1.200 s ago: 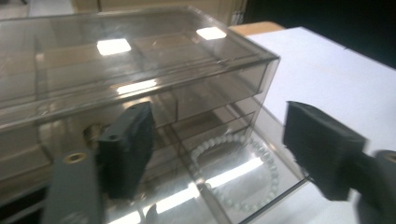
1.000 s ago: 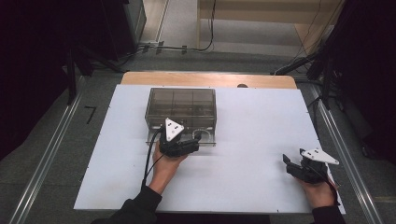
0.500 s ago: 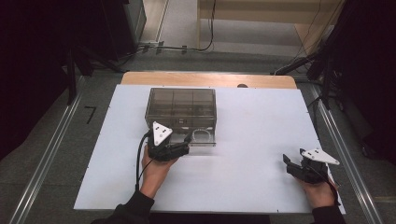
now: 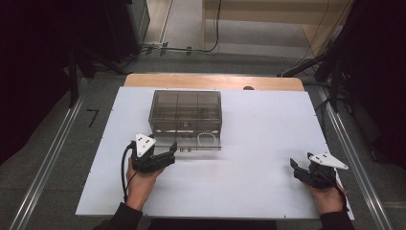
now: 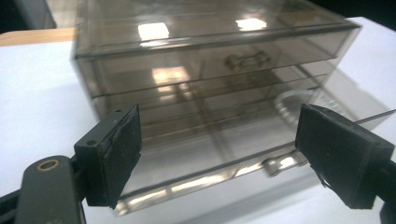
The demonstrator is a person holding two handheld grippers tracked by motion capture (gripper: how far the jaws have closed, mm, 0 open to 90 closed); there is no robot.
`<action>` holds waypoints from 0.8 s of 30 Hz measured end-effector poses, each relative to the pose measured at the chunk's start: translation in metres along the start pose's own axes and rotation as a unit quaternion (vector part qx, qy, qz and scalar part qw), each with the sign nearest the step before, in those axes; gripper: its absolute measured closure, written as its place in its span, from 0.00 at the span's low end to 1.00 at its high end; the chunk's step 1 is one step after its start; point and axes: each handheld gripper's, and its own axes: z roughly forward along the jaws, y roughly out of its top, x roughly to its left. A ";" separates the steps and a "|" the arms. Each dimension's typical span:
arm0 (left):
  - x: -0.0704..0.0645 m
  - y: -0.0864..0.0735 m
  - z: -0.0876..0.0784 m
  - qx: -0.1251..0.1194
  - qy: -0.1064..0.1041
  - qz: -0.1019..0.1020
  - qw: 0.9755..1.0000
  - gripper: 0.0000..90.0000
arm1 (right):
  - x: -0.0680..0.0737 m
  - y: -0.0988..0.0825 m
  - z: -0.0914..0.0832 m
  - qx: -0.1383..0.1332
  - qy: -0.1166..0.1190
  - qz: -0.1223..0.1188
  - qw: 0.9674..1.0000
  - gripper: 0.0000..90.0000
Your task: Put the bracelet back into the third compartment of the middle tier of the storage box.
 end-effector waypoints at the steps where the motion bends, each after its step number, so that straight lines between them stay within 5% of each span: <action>1: 0.003 -0.001 -0.002 -0.001 0.002 0.001 1.000 0.17 | 0.000 0.000 0.000 0.000 0.000 0.000 1.000 0.33; 12: 0.032 -0.016 -0.020 0.014 0.021 -0.017 1.000 0.16 | 0.000 0.000 0.000 0.002 0.001 0.001 1.000 0.33; 24: 0.046 -0.028 -0.034 0.031 0.034 -0.023 0.999 0.16 | 0.000 -0.001 0.000 0.003 0.002 0.005 1.000 0.33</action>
